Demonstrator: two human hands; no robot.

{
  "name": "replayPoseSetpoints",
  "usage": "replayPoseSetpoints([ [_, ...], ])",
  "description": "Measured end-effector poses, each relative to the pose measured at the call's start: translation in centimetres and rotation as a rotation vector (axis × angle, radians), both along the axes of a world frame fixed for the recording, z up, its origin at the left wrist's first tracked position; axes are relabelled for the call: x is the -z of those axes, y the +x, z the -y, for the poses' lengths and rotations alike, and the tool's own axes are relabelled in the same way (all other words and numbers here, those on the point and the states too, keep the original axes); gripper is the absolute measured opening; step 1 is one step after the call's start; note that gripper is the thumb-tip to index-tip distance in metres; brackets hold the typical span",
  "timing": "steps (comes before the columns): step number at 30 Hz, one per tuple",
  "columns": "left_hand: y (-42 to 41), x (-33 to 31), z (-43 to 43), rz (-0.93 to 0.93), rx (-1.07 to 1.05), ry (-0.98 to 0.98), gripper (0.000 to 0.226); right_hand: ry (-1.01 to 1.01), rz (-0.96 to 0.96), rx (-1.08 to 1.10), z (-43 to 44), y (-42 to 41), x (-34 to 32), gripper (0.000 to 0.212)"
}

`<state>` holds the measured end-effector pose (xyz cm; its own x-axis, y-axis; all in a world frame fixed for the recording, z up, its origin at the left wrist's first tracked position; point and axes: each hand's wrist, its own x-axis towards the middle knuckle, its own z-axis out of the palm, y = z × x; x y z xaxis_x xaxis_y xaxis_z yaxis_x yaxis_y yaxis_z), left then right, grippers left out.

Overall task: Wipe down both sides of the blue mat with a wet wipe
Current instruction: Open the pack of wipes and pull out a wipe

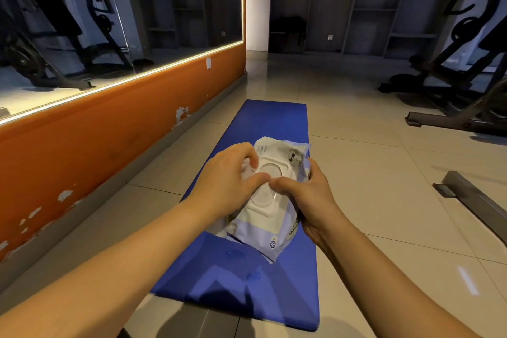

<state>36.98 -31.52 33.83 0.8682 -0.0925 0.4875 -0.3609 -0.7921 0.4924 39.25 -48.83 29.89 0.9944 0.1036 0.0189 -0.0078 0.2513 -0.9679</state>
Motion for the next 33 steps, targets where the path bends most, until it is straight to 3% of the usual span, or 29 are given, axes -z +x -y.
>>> replayPoseSetpoints([
  [3, -0.2, 0.1, 0.3, -0.076, -0.088, -0.033, 0.045, 0.000, 0.003, 0.066, 0.2, -0.2, -0.1, 0.080],
  [8, 0.0, -0.3, -0.2, -0.094, -0.214, -0.191, 0.040, -0.009, -0.031, 0.152, 0.7, -0.2, -0.7, 0.063],
  [10, 1.0, -0.4, -1.3, -0.200, -0.272, -0.266, 0.043, -0.004, -0.062, 0.155, 1.3, 0.2, -0.9, 0.064],
  [13, 1.2, -0.2, -2.0, -0.410, -0.086, -0.457, 0.048, 0.017, -0.094, 0.160, 2.2, 0.6, -1.0, 0.054],
  [16, 0.3, -1.0, -1.4, -0.446, 0.056, -0.657, 0.034, 0.046, -0.115, 0.150, 2.4, 0.6, -0.9, 0.049],
  [20, 0.5, -0.8, -0.6, -0.481, 0.044, -0.625, 0.031, 0.125, -0.159, 0.070, 2.0, 0.5, -0.9, 0.040],
  [24, 0.5, -0.1, -0.4, -0.640, -0.015, -0.493, 0.065, 0.275, -0.269, -0.037, 1.6, 0.2, -1.5, 0.030],
  [28, 0.3, -0.2, -0.2, -0.785, 0.027, -0.561, 0.043, 0.323, -0.340, -0.101, 1.4, 0.1, -1.6, 0.035],
  [33, 0.6, 0.2, -0.4, -0.809, -0.026, -0.633, 0.047, 0.170, -0.231, -0.172, 1.2, -0.1, -1.4, 0.041],
])
